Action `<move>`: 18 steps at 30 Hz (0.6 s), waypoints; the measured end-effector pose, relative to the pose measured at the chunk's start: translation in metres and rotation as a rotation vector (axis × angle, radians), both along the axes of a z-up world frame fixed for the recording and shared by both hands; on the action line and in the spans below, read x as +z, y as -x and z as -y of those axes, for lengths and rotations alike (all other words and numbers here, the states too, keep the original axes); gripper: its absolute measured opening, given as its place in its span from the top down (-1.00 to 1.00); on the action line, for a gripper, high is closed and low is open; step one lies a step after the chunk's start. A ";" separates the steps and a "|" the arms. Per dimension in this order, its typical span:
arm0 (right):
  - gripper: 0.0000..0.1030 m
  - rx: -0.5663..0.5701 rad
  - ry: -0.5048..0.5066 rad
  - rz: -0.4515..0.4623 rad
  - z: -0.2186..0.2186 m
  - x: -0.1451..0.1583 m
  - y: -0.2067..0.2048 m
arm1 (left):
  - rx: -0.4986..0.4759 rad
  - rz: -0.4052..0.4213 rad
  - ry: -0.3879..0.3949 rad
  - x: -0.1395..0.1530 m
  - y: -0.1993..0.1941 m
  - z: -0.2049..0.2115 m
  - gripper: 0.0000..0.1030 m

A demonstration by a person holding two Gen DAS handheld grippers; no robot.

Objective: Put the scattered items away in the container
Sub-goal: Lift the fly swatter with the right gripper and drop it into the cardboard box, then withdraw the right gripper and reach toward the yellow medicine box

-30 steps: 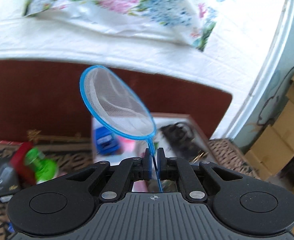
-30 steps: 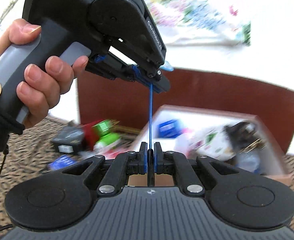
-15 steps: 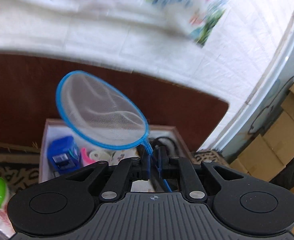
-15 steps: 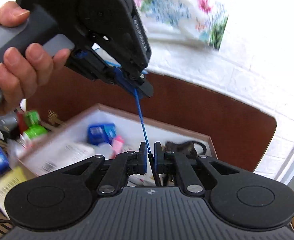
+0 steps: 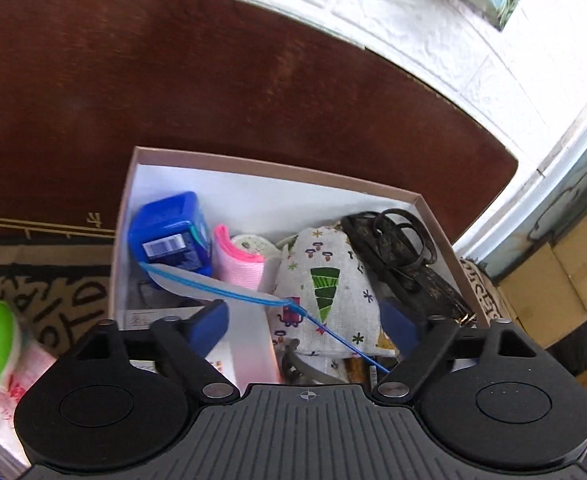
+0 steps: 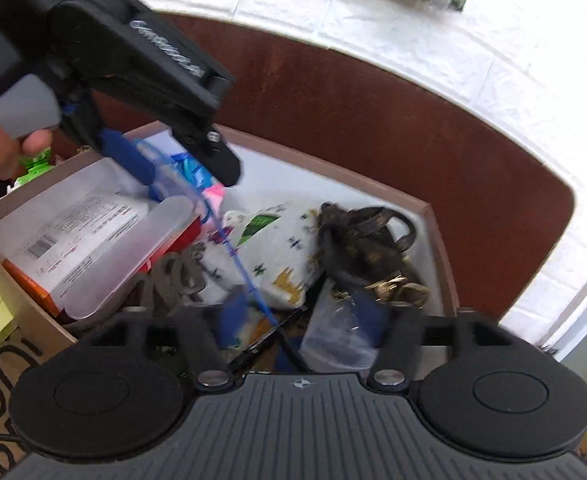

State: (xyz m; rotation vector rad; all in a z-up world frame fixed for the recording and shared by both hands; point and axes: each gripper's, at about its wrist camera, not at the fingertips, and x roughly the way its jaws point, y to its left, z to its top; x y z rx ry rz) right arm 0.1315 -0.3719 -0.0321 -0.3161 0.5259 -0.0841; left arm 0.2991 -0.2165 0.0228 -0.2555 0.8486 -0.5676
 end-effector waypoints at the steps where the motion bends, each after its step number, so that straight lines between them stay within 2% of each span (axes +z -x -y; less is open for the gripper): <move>1: -0.54 0.002 0.012 0.008 0.000 0.001 0.002 | 0.000 -0.001 0.005 0.002 0.001 -0.002 -0.79; 3: -0.65 0.004 0.030 0.013 -0.001 0.006 0.004 | -0.009 0.007 0.009 0.006 0.004 -0.007 -0.81; 6: -0.87 -0.013 -0.005 0.029 0.000 0.012 0.011 | -0.001 0.046 -0.004 0.012 0.015 -0.012 -0.93; 12: -0.97 -0.026 -0.104 0.049 -0.002 0.019 0.025 | -0.026 0.127 -0.067 0.018 0.047 -0.018 -1.00; 18: -0.99 -0.033 -0.099 0.037 -0.016 0.019 0.037 | -0.008 0.150 -0.135 0.016 0.074 -0.022 -1.00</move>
